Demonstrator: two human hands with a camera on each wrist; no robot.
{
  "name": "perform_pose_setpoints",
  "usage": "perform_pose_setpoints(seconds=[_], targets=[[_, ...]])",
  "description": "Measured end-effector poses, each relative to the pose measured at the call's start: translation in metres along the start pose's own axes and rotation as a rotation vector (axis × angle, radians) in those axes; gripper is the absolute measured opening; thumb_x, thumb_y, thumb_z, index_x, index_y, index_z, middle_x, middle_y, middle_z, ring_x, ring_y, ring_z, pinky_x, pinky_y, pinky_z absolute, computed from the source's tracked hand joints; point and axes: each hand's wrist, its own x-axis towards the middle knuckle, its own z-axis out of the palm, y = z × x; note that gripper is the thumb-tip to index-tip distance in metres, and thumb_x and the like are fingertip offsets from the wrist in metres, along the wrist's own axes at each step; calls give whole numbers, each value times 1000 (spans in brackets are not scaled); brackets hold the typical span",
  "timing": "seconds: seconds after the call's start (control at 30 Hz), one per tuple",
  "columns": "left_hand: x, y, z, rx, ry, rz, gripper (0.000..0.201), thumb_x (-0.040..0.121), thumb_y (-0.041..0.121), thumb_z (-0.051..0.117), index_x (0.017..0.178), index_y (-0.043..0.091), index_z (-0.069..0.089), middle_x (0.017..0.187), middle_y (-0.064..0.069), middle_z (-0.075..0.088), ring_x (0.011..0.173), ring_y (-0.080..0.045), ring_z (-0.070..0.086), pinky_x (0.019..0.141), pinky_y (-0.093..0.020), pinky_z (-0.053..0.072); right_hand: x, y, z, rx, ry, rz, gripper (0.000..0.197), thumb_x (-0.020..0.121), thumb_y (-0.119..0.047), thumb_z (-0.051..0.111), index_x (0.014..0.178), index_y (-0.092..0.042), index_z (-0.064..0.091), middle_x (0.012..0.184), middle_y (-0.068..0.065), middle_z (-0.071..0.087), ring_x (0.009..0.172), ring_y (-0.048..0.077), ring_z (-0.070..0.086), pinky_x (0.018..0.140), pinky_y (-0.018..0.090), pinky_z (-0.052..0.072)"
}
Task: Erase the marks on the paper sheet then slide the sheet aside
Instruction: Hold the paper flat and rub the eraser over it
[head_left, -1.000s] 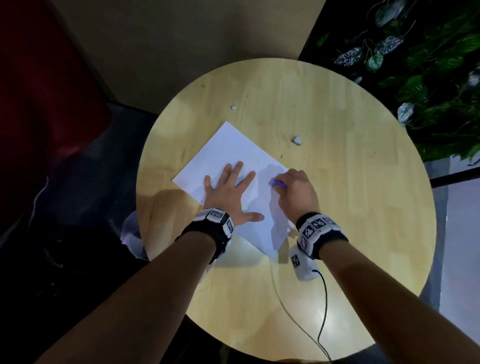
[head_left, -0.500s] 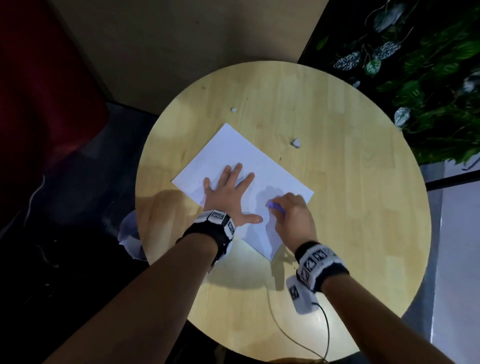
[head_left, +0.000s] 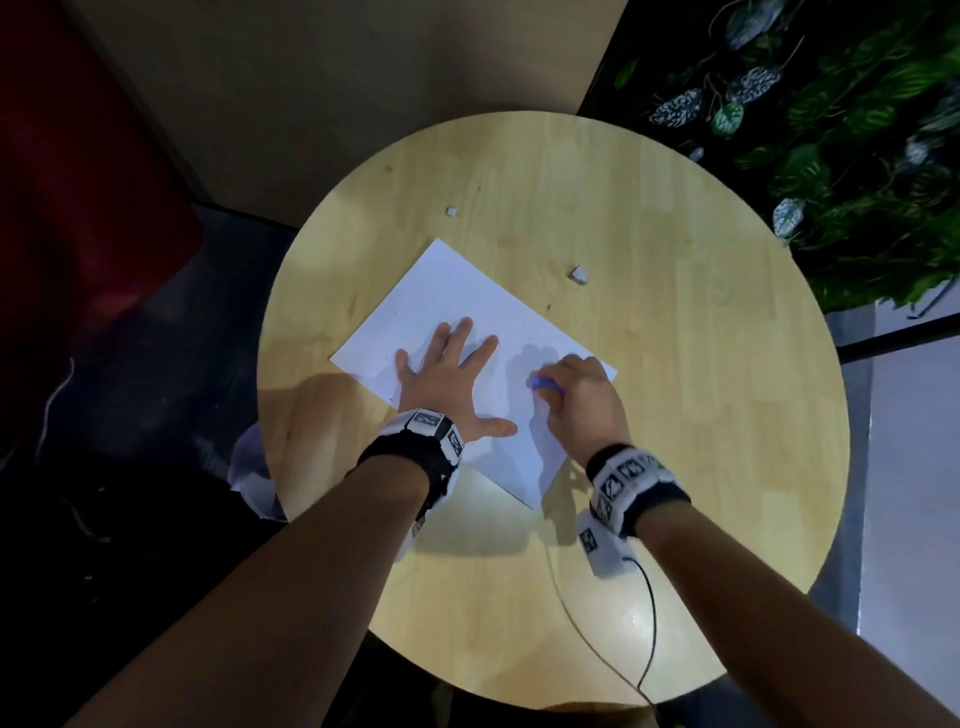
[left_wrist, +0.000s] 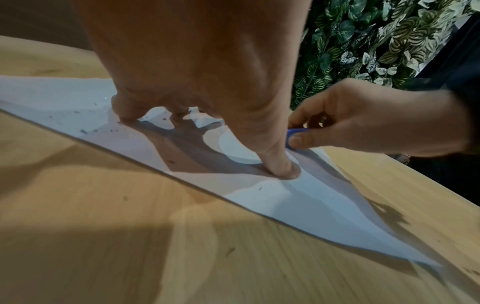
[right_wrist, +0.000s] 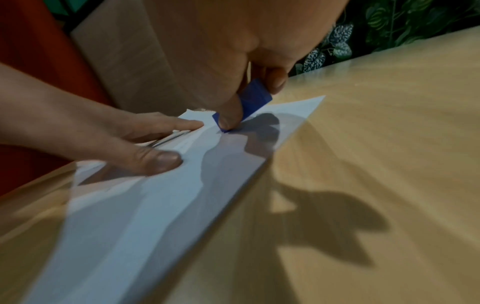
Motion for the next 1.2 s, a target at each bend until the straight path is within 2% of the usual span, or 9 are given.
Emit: perform_pose_setpoints(seconds=[0.13,0.33,0.53,0.73,0.83,0.97,1.03,1.13,1.2], targets=[[0,0,0,14,-8,-1,118,68,87,60,158,45,-4,165,11,-24,153,-17,-19,116,-67,4,28,-1,3,-10,61,76,17,88,-8,58,97,-13,71,92,1,60,95,23,49,66,32,46],[0,1,-1,4,-14,-6,118,69,85,62,158,45,-5,165,11,-25,153,-18,-20,116,-68,4,-32,-7,7,33,19,5,14,85,-7,63,93,-16,70,88,-2,61,88,21,50,64,35,48],[0,1,-1,21,-13,-10,119,68,87,61,158,44,-4,165,11,-23,153,-18,-18,116,-68,5,27,2,-1,-30,40,74,17,87,-8,57,96,-12,71,92,3,61,96,24,49,69,38,50],[1,1,-1,7,-9,-4,119,68,87,61,158,45,-4,165,12,-23,153,-18,-20,116,-68,4,-30,-2,2,15,17,33,17,83,-5,62,94,-15,71,88,-2,60,89,20,49,64,33,47],[1,2,0,23,-8,-10,119,68,87,60,158,45,-4,165,11,-22,153,-18,-19,116,-68,5,-8,3,-2,-25,15,8,15,85,-7,62,94,-14,71,89,0,61,90,23,49,62,36,48],[1,2,0,39,-2,-12,119,67,89,59,158,45,-4,165,11,-21,153,-18,-17,116,-67,8,24,2,-2,-39,65,68,15,87,-7,59,94,-13,71,91,2,61,94,23,50,64,34,47],[1,2,0,41,-2,-16,119,67,89,59,158,45,-4,165,11,-22,153,-18,-17,116,-67,9,10,-2,2,-20,78,91,15,86,-6,59,92,-12,71,90,3,60,93,24,50,62,34,47],[2,3,-1,32,-10,-15,118,68,88,59,158,45,-5,165,11,-23,153,-18,-18,116,-67,8,-25,-7,4,-32,38,31,14,83,-5,62,92,-12,70,87,2,60,90,25,51,58,33,46],[1,4,-2,31,-12,-14,118,69,87,60,158,45,-5,165,11,-23,153,-18,-19,116,-67,7,-14,-4,-2,-48,21,13,15,83,-4,61,93,-12,70,87,2,59,91,25,50,57,34,46]])
